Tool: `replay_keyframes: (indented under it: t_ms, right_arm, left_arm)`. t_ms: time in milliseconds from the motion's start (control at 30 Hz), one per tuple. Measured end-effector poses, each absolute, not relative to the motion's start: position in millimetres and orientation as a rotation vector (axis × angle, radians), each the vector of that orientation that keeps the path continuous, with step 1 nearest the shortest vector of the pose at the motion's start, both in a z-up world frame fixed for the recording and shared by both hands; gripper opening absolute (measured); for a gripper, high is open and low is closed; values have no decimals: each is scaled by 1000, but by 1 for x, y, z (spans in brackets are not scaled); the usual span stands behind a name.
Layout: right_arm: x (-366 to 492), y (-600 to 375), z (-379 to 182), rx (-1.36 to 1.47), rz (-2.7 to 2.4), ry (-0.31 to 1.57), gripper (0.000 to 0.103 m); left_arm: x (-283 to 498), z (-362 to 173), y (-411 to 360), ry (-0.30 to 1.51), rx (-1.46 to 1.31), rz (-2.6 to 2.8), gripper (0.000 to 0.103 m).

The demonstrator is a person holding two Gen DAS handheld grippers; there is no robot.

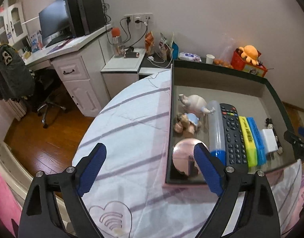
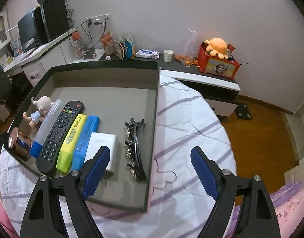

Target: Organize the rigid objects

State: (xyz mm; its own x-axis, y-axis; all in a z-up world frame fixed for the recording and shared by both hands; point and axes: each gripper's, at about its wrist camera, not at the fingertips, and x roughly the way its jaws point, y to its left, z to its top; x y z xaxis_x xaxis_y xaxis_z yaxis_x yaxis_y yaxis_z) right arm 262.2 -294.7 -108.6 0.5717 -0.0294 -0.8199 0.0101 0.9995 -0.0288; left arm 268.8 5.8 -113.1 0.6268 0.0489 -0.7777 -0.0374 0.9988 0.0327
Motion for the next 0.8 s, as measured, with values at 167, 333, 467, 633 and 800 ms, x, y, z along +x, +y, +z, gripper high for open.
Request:
replay_keyframes:
  t_ms: [167, 333, 467, 633, 800]
  right_arm:
    - [273, -296, -114, -22, -30, 971, 84]
    - [285, -297, -117, -24, -29, 980, 77]
    - [296, -300, -122, -15, -25, 998, 70]
    - [309, -300, -134, -5, -11, 1035, 64]
    - [315, -300, -146, 19, 23, 1076, 47]
  left_arm:
    - [290, -120, 5, 913, 38, 60, 84]
    - [309, -128, 6, 953, 57, 60, 72]
    - [320, -137, 6, 982, 46, 31, 64]
    - [327, -140, 2, 984, 45, -9, 56]
    - [329, -144, -4, 998, 71, -45, 31]
